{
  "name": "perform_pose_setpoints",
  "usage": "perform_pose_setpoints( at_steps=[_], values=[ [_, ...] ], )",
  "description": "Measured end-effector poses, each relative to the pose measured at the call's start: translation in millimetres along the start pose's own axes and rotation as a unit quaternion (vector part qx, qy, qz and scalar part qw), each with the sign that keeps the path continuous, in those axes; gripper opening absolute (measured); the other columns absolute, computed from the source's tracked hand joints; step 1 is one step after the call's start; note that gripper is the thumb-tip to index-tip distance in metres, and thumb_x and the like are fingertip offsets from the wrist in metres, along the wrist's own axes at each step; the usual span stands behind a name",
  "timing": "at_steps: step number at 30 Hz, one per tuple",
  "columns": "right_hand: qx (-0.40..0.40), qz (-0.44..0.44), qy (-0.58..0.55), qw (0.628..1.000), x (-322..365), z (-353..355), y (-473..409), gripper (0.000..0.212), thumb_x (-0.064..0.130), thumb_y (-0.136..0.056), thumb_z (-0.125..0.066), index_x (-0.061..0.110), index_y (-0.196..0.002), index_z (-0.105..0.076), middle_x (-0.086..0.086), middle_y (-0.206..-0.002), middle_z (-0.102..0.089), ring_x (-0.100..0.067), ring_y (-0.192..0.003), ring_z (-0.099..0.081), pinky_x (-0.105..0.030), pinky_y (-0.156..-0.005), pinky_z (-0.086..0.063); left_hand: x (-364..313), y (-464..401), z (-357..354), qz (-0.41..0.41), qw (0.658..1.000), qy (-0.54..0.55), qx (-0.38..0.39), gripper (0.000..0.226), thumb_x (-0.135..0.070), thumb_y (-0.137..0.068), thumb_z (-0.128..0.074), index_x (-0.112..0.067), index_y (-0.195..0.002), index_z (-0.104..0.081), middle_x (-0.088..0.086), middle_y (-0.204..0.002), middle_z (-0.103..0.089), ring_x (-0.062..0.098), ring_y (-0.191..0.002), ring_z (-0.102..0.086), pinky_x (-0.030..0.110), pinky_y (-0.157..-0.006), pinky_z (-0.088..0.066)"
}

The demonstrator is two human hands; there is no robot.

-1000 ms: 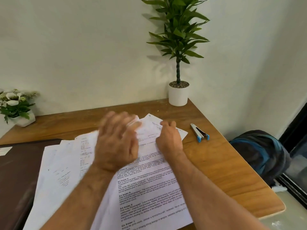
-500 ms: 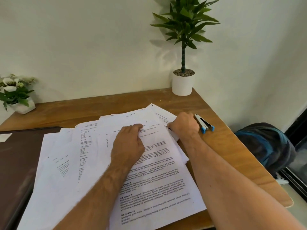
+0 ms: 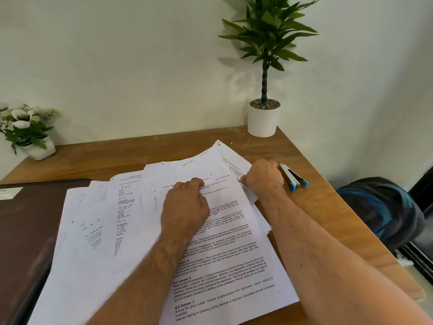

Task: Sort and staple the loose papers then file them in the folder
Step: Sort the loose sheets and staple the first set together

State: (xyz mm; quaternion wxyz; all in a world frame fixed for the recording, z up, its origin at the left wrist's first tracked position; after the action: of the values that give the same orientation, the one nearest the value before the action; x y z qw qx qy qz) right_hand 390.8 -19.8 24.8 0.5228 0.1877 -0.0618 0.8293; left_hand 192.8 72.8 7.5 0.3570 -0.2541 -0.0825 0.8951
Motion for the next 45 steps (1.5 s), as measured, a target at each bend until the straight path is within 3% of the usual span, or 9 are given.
perform_pose_setpoints(
  at_steps=[6,10,21,24,28,32,36,41,45],
  values=[
    [-0.065,0.004,-0.098,0.993,-9.9,3.6,-2.1,0.034,0.037,-0.089,-0.073,0.017,-0.115,-0.064,-0.011,-0.133,-0.046,-0.031,-0.118,-0.049,-0.043,-0.092,-0.049,-2.2,-2.2,-3.2,-0.019,1.0,-0.011,0.006,0.026,-0.024,-0.095,-0.052,-0.024,-0.114,-0.07,-0.007,-0.11,-0.071,0.015,-0.106,-0.058,0.033,-0.098,-0.047],
    [-0.043,0.008,-0.032,0.999,-8.4,-2.1,3.3,0.054,0.044,-0.09,-0.069,0.014,-0.132,-0.053,-0.013,-0.139,-0.043,-0.035,-0.129,-0.041,-0.047,-0.101,-0.043,-2.3,-2.7,-2.1,-0.022,0.999,-0.023,0.005,0.027,-0.027,-0.095,-0.051,-0.026,-0.113,-0.07,-0.008,-0.111,-0.072,0.014,-0.105,-0.059,0.033,-0.098,-0.046],
    [0.023,-0.035,-0.194,0.98,-3.3,-8.7,-3.4,0.022,0.033,-0.078,-0.072,0.015,-0.088,-0.065,-0.001,-0.088,-0.067,-0.022,-0.088,-0.063,-0.033,-0.07,-0.054,2.4,2.1,-0.9,0.002,0.999,-0.039,0.024,0.028,-0.03,-0.096,-0.048,-0.028,-0.116,-0.068,-0.011,-0.114,-0.071,0.013,-0.108,-0.057,0.034,-0.103,-0.041],
    [-0.005,-0.045,-0.396,0.917,-6.7,-0.3,3.1,0.031,0.02,-0.086,-0.071,0.018,-0.11,-0.053,0.009,-0.082,-0.055,-0.005,-0.069,-0.055,-0.02,-0.047,-0.041,1.6,2.4,-1.3,0.001,0.999,-0.042,0.025,0.028,-0.029,-0.095,-0.048,-0.029,-0.115,-0.068,-0.011,-0.114,-0.071,0.013,-0.109,-0.057,0.035,-0.104,-0.037],
    [-0.03,-0.099,-0.594,0.798,-5.7,-1.0,10.2,0.041,0.009,-0.083,-0.077,0.018,-0.118,-0.058,0.001,-0.097,-0.07,-0.005,-0.069,-0.064,-0.014,-0.046,-0.045,2.5,-3.8,1.2,0.009,0.999,-0.04,0.022,0.029,-0.029,-0.095,-0.047,-0.029,-0.117,-0.067,-0.011,-0.116,-0.069,0.013,-0.112,-0.056,0.035,-0.107,-0.033],
    [-0.019,-0.069,-0.546,0.835,-9.7,-14.5,13.2,0.016,0.016,-0.089,-0.074,0.016,-0.105,-0.073,0.006,-0.096,-0.073,-0.005,-0.07,-0.066,-0.021,-0.058,-0.049,-0.9,-2.7,-1.9,0.008,0.999,-0.041,0.031,0.03,-0.028,-0.095,-0.047,-0.028,-0.118,-0.067,-0.011,-0.117,-0.07,0.014,-0.113,-0.056,0.035,-0.107,-0.032],
    [-0.051,-0.01,-0.564,0.824,-0.6,-2.2,24.3,0.012,0.014,-0.09,-0.073,0.024,-0.096,-0.071,0.011,-0.088,-0.074,-0.004,-0.066,-0.071,-0.02,-0.055,-0.053,3.2,0.4,-7.5,0.019,0.997,-0.057,0.054,0.034,-0.028,-0.095,-0.046,-0.03,-0.123,-0.065,-0.011,-0.12,-0.07,0.013,-0.115,-0.058,0.035,-0.112,-0.029],
    [-0.164,0.119,-0.449,0.87,34.0,61.6,43.8,0.008,0.02,-0.091,-0.07,0.023,-0.084,-0.07,0.012,-0.069,-0.066,0.0,-0.06,-0.058,-0.005,-0.048,-0.038,3.9,-4.8,-3.4,0.044,0.994,-0.069,0.068,0.037,-0.034,-0.1,-0.043,-0.032,-0.133,-0.059,-0.01,-0.125,-0.068,0.014,-0.12,-0.058,0.041,-0.12,-0.024],
    [-0.23,0.219,-0.428,0.846,56.7,108.9,64.4,0.011,0.021,-0.096,-0.064,0.025,-0.09,-0.072,0.016,-0.071,-0.065,0.007,-0.063,-0.059,-0.01,-0.059,-0.042,5.8,-6.3,4.1,0.053,0.996,-0.025,0.063,0.045,-0.046,-0.1,-0.044,-0.03,-0.142,-0.053,-0.008,-0.14,-0.06,0.016,-0.135,-0.048,0.044,-0.124,-0.02]
  ],
)
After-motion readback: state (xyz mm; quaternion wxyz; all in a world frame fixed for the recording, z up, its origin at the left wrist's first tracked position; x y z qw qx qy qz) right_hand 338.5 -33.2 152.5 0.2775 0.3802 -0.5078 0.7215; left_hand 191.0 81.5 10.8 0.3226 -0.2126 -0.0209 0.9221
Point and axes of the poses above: each hand's wrist, its own y-axis away from the middle knuckle, its own z-axis out of the back of the hand, x = y × z, the point moved 5 cm from there along -y, towards the middle knuckle
